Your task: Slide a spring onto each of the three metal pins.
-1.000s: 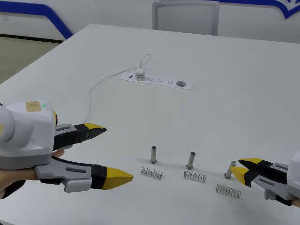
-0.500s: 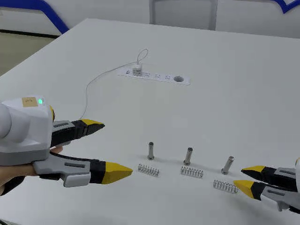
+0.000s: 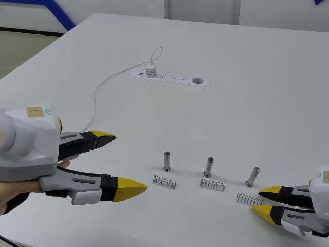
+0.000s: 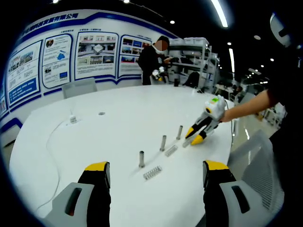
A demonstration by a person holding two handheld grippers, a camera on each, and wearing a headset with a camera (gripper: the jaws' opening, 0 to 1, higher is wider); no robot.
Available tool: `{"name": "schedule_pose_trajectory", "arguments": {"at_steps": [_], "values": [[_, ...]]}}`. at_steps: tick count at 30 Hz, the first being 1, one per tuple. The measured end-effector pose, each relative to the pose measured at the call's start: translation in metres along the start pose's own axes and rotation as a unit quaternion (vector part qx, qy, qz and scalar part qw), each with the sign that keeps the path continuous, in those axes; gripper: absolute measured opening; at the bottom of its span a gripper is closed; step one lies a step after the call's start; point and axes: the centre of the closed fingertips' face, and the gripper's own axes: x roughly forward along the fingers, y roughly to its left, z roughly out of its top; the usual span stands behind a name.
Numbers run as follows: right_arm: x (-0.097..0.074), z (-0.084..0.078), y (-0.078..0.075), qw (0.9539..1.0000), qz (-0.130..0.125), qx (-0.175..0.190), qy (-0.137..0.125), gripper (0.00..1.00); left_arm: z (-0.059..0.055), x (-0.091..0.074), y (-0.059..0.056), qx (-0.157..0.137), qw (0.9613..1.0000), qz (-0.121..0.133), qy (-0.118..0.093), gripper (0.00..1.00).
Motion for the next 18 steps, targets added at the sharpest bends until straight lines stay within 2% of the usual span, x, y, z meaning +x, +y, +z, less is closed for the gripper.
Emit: {"name": "schedule_pose_trajectory", "arguments": {"at_steps": [7, 18], "values": [[0.005, 0.0019, 0.002, 0.9999, 0.012, 0.002, -0.008, 0.18, -0.0014, 0.0006, -0.0011, -0.001, 1.0, -0.002, 0.002, 0.82], [0.0038, -0.0003, 0.0049, 0.9996, 0.018, 0.01, -0.02, 0.13, -0.0033, -0.0008, -0.001, -0.001, 1.0, -0.001, 0.005, 0.82]]}}
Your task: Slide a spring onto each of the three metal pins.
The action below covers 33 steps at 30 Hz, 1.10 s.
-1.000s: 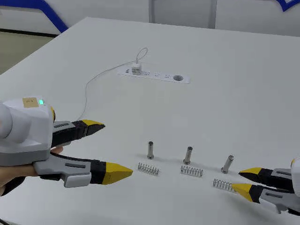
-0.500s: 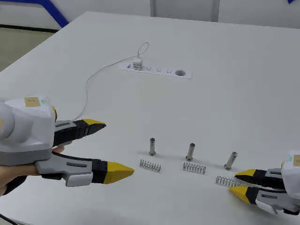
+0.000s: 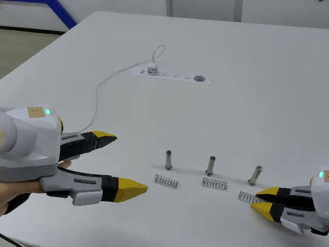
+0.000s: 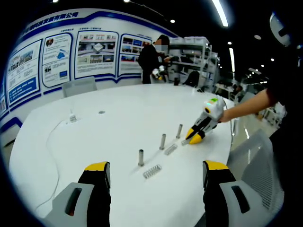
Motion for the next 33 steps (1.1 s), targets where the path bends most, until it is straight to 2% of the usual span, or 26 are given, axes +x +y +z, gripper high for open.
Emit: {"name": "schedule_pose_trajectory", "arguments": {"at_steps": [12, 19, 22, 27, 33], "values": [[0.0, 0.001, 0.002, 0.9999, -0.003, -0.014, 0.005, 0.11, 0.004, 0.003, -0.008, 0.006, 1.0, -0.007, 0.002, 0.82], [-0.001, 0.0, 0.003, 0.9994, -0.006, -0.022, 0.028, 0.1, 0.005, 0.002, -0.013, 0.013, 0.9999, -0.009, 0.003, 0.82], [-0.006, 0.001, 0.004, 0.9993, -0.002, -0.024, 0.028, 0.1, 0.005, 0.001, -0.015, 0.016, 0.9998, -0.011, 0.003, 0.8], [-0.018, 0.013, 0.007, 0.9994, -0.002, -0.025, 0.023, 0.1, 0.006, 0.001, -0.018, 0.017, 0.9998, -0.013, 0.0, 0.8], [-0.029, 0.039, 0.016, 0.9981, 0.009, -0.059, 0.013, 0.1, 0.013, 0.004, -0.024, 0.02, 0.9995, -0.017, -0.015, 0.76]]}}
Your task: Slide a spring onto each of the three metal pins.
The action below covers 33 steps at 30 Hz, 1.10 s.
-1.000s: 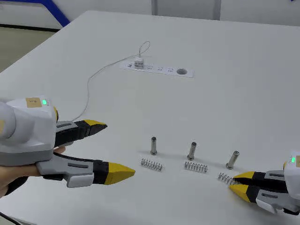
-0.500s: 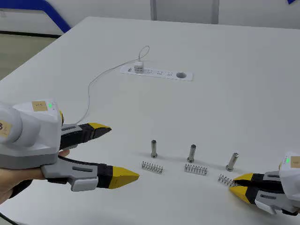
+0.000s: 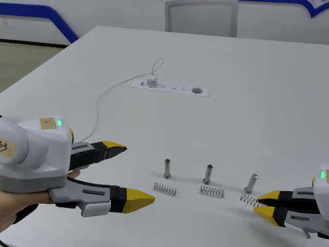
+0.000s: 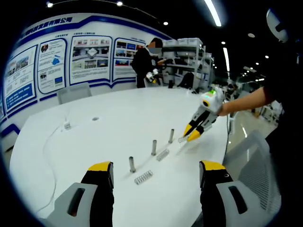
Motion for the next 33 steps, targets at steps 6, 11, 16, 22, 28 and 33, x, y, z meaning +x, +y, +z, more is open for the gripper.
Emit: {"name": "schedule_pose_trajectory", "arguments": {"at_steps": [6, 11, 16, 22, 28, 33], "values": [[-0.005, 0.022, 0.008, 0.9997, 0.012, -0.02, -0.008, 0.1, 0.002, 0.007, -0.009, 0.019, 0.9998, -0.009, 0.004, 0.75], [-0.011, 0.053, 0.018, 0.9988, 0.025, -0.035, -0.024, 0.1, 0.013, 0.01, -0.011, 0.026, 0.9995, -0.011, -0.009, 0.72], [-0.014, 0.081, 0.031, 0.9969, 0.038, -0.063, -0.03, 0.1, 0.015, 0.016, -0.016, 0.029, 0.9992, -0.021, -0.016, 0.72], [-0.014, 0.105, 0.048, 0.9919, 0.049, -0.114, -0.026, 0.1, 0.018, 0.026, -0.024, 0.04, 0.9983, -0.034, -0.024, 0.66], [-0.011, 0.113, 0.059, 0.9893, 0.056, -0.133, -0.019, 0.1, 0.022, 0.033, -0.034, 0.055, 0.9969, -0.051, -0.025, 0.65], [-0.011, 0.118, 0.067, 0.9868, 0.061, -0.149, -0.02, 0.1, 0.027, 0.039, -0.042, 0.066, 0.9955, -0.06, -0.033, 0.57]]}}
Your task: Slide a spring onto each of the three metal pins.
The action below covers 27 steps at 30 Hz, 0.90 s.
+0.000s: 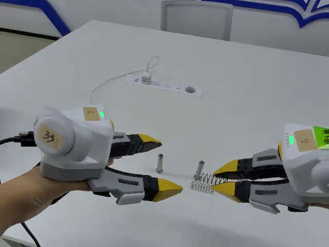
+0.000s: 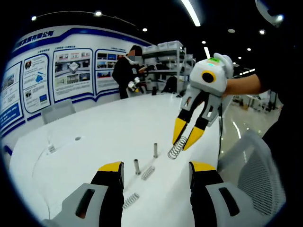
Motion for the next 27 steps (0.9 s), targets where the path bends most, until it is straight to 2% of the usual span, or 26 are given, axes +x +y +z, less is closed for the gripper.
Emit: {"name": "schedule_pose_trajectory", "arguments": {"at_steps": [3, 7, 12, 16, 27], "values": [[0.001, 0.004, 0.002, 1.0, 0.0, -0.004, -0.002, 0.1, 0.001, 0.005, -0.007, 0.012, 0.9999, -0.01, 0.005, 0.56], [-0.001, 0.011, 0.002, 0.9999, -0.001, -0.01, -0.01, 0.1, 0.004, 0.008, -0.013, 0.017, 0.9996, -0.022, 0.0, 0.51], [-0.001, 0.021, 0.002, 0.9995, 0.005, -0.017, -0.026, 0.1, 0.004, 0.012, -0.019, 0.03, 0.9989, -0.036, 0.009, 0.45], [-0.001, 0.026, 0.004, 0.9991, 0.01, -0.028, -0.029, 0.1, 0.009, 0.013, -0.022, 0.03, 0.9986, -0.044, 0.0, 0.4], [0.001, 0.023, 0.005, 0.999, 0.014, -0.037, -0.021, 0.1, 0.007, 0.018, -0.034, 0.061, 0.9955, -0.069, 0.025, 0.27]]}}
